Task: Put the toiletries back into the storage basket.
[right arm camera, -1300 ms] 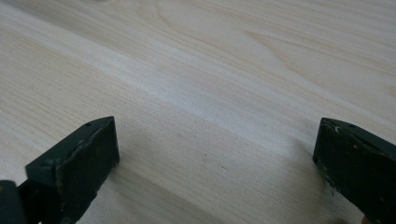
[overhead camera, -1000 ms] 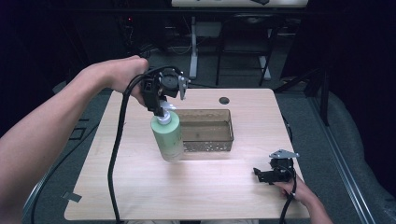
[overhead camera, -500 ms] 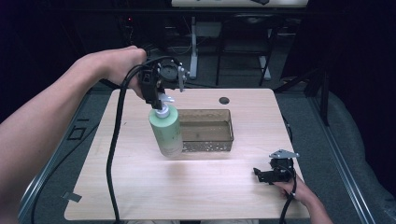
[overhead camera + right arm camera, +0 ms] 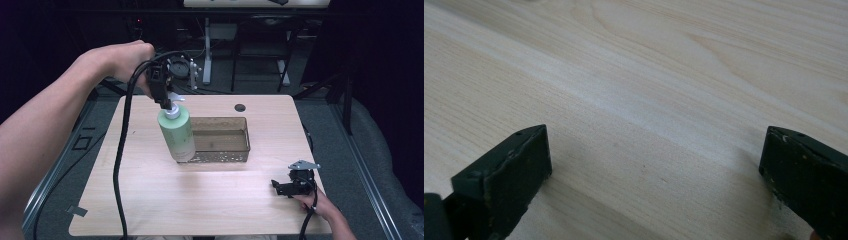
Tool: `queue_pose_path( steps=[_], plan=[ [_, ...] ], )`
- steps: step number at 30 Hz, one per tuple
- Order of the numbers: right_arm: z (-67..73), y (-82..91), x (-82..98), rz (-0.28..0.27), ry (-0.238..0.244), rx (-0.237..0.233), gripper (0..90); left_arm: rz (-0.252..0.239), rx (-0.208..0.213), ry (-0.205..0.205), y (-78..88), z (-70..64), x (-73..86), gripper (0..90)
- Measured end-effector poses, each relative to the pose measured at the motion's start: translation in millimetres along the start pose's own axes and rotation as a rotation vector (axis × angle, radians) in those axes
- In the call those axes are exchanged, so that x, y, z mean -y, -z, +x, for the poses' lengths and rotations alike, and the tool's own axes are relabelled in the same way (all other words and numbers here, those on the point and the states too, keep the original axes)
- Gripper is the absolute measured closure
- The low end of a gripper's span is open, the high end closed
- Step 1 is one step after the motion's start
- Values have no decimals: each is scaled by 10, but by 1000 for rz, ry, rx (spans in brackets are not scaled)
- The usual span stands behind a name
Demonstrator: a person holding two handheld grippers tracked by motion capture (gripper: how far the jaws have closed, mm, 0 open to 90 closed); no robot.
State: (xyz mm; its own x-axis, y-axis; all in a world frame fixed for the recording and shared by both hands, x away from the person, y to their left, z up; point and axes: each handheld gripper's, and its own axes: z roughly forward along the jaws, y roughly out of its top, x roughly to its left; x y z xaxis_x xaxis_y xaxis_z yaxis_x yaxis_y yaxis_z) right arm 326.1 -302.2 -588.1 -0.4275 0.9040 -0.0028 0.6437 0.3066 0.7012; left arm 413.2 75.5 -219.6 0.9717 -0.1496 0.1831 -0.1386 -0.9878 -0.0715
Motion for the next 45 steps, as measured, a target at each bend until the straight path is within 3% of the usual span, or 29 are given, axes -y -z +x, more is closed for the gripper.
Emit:
queue_pose_path(
  steps=[23, 28, 45],
  plan=[
    [1, -2, 1, -2, -1, -2, 0, 12, -25, 44, 32, 147, 65, 632],
    [1, -2, 1, -2, -1, -1, 0, 37, -33, 38, 30, 171, 45, 632],
    [0, -2, 1, -2, -1, -2, 0, 13, -39, 67, -19, 290, 89, 632]
  ],
)
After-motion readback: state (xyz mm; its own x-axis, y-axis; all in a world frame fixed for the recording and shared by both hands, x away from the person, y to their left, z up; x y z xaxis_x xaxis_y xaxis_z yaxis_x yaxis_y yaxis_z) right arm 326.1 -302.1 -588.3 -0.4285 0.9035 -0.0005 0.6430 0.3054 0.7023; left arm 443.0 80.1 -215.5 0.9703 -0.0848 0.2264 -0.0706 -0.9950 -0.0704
